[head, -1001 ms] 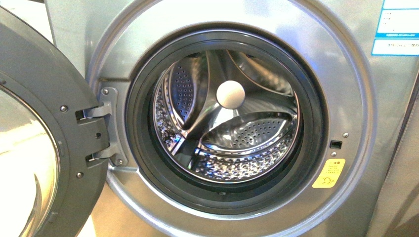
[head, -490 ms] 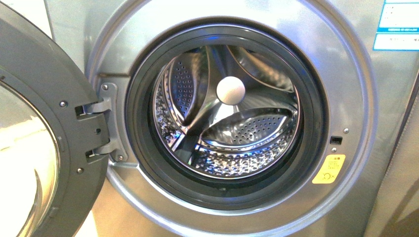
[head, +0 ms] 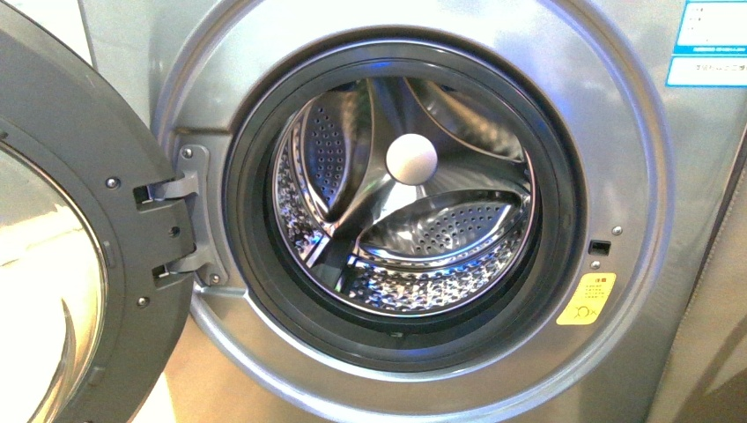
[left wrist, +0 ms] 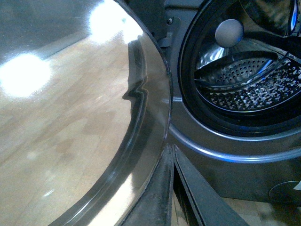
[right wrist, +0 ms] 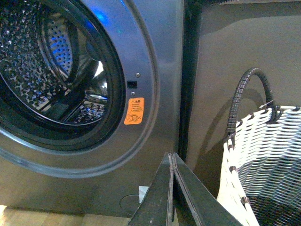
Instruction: Collect clothes from washing machine
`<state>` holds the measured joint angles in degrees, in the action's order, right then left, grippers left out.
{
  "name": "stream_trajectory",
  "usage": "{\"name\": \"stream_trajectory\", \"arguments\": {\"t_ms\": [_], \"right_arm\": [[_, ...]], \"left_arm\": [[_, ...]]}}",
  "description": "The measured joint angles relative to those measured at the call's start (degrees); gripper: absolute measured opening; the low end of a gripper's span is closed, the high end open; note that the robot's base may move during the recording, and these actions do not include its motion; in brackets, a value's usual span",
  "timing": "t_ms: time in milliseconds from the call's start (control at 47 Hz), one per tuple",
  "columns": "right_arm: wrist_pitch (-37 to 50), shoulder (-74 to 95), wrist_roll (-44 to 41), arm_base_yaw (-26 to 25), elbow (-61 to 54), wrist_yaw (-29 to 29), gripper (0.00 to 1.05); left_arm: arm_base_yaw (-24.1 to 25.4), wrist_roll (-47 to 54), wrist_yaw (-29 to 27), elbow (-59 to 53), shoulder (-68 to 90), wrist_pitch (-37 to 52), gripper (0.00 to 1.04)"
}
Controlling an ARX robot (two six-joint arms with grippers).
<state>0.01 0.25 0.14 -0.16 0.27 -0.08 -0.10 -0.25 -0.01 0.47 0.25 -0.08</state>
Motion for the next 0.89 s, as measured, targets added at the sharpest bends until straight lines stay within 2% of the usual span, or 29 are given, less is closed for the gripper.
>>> {"name": "stream_trajectory", "arguments": {"t_ms": [85, 192, 256, 341, 575, 788, 894], "right_arm": [[0.0, 0.0, 0.0, 0.0, 0.0, 0.0, 0.02], [0.0, 0.0, 0.0, 0.0, 0.0, 0.0, 0.02], [0.0, 0.0, 0.0, 0.0, 0.0, 0.0, 0.02], [0.0, 0.0, 0.0, 0.0, 0.0, 0.0, 0.20], [0.0, 0.0, 0.0, 0.0, 0.0, 0.0, 0.61], [0.0, 0.0, 0.0, 0.0, 0.0, 0.0, 0.97], [0.0, 0.0, 0.0, 0.0, 0.0, 0.0, 0.96]], "left_arm": [[0.0, 0.0, 0.0, 0.0, 0.0, 0.0, 0.05], [0.0, 0.0, 0.0, 0.0, 0.0, 0.0, 0.22], [0.0, 0.0, 0.0, 0.0, 0.0, 0.0, 0.38], [0.0, 0.0, 0.0, 0.0, 0.0, 0.0, 0.60], [0.0, 0.0, 0.0, 0.0, 0.0, 0.0, 1.00], [0.0, 0.0, 0.0, 0.0, 0.0, 0.0, 0.98], [0.0, 0.0, 0.0, 0.0, 0.0, 0.0, 0.98]]}}
